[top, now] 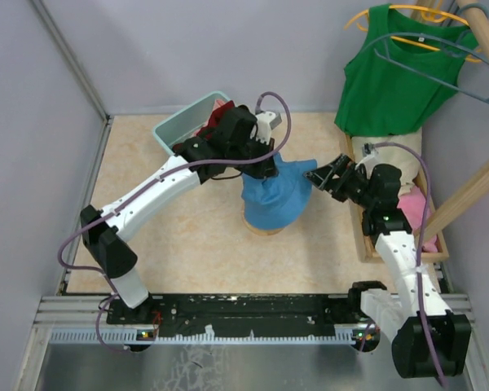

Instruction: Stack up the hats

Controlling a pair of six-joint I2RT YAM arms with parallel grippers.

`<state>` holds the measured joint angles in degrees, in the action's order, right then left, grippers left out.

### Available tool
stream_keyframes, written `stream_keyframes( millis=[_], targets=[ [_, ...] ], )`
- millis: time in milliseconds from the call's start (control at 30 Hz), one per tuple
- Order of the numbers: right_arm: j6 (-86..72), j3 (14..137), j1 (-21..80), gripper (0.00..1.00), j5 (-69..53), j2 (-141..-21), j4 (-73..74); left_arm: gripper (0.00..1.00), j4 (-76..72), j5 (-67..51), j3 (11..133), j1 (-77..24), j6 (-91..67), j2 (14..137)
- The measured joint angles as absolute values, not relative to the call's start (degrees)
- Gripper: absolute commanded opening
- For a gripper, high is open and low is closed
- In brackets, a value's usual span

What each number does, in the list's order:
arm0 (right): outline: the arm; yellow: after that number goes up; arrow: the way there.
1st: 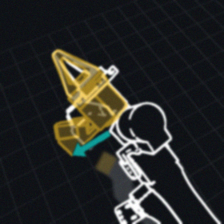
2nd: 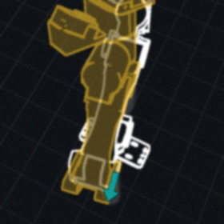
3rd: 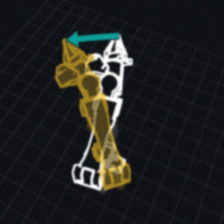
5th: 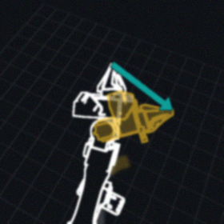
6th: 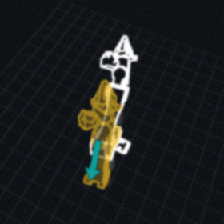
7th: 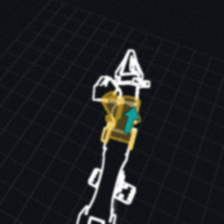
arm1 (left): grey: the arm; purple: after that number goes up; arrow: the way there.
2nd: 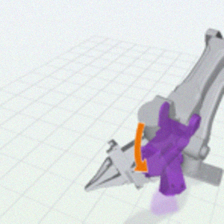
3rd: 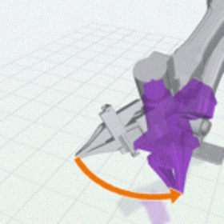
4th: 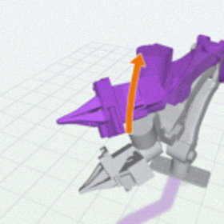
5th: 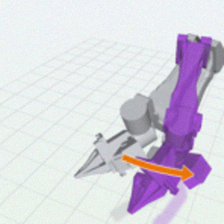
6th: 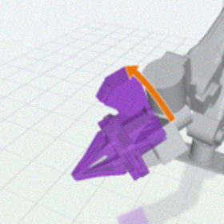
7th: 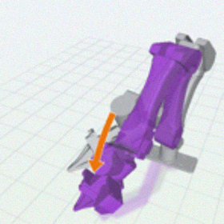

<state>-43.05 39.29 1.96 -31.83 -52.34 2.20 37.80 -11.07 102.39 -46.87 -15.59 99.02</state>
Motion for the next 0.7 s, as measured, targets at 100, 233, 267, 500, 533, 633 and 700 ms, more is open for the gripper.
stream_keyframes(
  millis=[100, 233, 267, 500, 533, 633, 700],
  targets=[
    [-45.60, 35.70, 1.96, 0.83, -33.06, -52.31, -0.97, 0.17, 36.84, -11.40, 100.71, -47.27, -15.57, 99.07],
    [-48.90, 31.31, 1.93, 0.73, -34.41, -52.25, -6.83, 0.29, 35.16, -12.32, 99.02, -47.27, -15.66, 99.13],
    [-50.24, 29.71, 1.89, 0.72, -34.81, -52.23, -9.02, 0.29, 34.68, -12.56, 98.80, -47.27, -15.70, 99.13],
    [-54.59, 22.11, 1.72, 0.73, -35.90, -52.14, -16.45, 0.52, 31.86, -13.32, 98.13, -47.29, -16.67, 99.09],
    [-54.92, 21.30, 1.72, 0.73, -35.97, -52.14, -17.28, 0.55, 31.92, -13.32, 98.28, -47.33, -16.71, 99.11],
    [-55.86, 19.64, 1.72, 0.73, -36.16, -52.21, -19.51, 0.61, 32.62, -12.80, 99.18, -47.40, -16.71, 99.11],
    [-56.71, 18.65, 1.72, 0.73, -36.18, -52.45, -21.80, 0.65, 33.12, -12.21, 99.81, -47.37, -16.67, 99.09]
  ],
)
